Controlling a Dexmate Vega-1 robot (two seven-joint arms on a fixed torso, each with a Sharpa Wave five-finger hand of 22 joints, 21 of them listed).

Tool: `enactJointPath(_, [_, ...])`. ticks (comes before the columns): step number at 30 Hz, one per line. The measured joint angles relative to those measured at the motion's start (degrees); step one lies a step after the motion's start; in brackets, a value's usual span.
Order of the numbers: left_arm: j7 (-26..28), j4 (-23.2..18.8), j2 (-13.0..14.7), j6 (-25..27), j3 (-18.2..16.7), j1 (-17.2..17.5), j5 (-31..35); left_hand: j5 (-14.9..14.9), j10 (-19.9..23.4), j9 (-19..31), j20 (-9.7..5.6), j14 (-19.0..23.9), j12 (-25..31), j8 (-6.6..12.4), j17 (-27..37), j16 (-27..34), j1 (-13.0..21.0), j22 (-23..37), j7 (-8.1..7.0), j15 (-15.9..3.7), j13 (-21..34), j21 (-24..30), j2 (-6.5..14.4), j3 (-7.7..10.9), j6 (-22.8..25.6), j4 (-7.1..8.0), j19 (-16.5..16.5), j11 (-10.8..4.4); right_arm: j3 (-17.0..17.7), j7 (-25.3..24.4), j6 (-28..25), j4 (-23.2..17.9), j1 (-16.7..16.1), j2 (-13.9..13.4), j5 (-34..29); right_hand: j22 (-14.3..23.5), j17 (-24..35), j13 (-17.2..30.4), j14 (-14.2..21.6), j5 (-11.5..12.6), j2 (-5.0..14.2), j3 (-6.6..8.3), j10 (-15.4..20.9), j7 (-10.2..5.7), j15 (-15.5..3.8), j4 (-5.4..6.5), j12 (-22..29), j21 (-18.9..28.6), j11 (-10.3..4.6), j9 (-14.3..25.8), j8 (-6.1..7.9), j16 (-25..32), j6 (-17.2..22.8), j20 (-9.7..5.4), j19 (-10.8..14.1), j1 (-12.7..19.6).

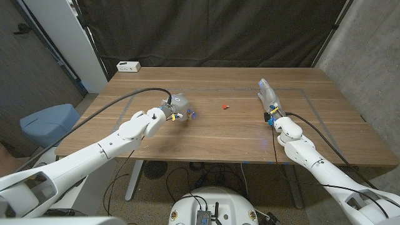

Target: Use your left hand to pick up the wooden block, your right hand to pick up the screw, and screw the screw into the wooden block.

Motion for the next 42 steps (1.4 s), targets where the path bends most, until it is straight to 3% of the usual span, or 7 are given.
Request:
enactJointPath(8, [1.13,0.18,-0.20,0.29,0.03,0.34,0.02,-0.01,2.71,-0.02,-1.03,1.52,0.87,0.84,0.38,0.78,0.82,0.00,-0.05,-0.24,1.30,0.00,0.19,-1.09,3.40,-0.05,1.37,-0.12,0.00,-0.14,-0.19,-0.27,-0.24,-0.06,0.00,0.00,0.00,0.00,0.09,0.00,0.00,0.00,0.00,-0.01,-0.09,0.00,0.00,0.00,0.00,0.00,0.00,0.00,0.01,0.00,0.00,0.00])
enactJointPath(35, [2.37,-1.81,0.01,2.66,-1.19,1.61,-0.07,-0.23,4.56,-0.02,-1.43,2.83,0.89,1.80,0.82,1.19,1.42,0.00,0.06,-0.36,1.78,0.00,0.49,-1.93,6.56,0.06,2.40,-0.10,0.02,0.65,-0.92,-1.48,0.24,-1.31,-0.69,0.00,0.00,0.00,0.08,0.00,0.00,0.00,0.23,-0.01,-0.08,0.01,0.00,0.00,-0.22,0.00,0.23,0.00,0.01,0.20,0.21,0.00])
enactJointPath(42, [3.29,-2.33,-0.41,4.10,-1.80,1.80,-0.49,-0.24,4.95,-0.02,-1.13,2.97,0.89,1.80,1.05,1.41,1.65,0.31,-0.17,-0.23,1.77,0.00,0.72,-2.00,6.95,0.00,2.71,0.09,-0.44,0.65,-2.19,-3.27,0.72,-2.72,-1.87,0.00,0.00,-0.01,0.08,0.00,0.00,0.24,0.22,-0.32,-0.08,-0.23,0.00,0.00,-0.21,0.00,0.23,0.00,0.33,0.20,0.21,0.00])
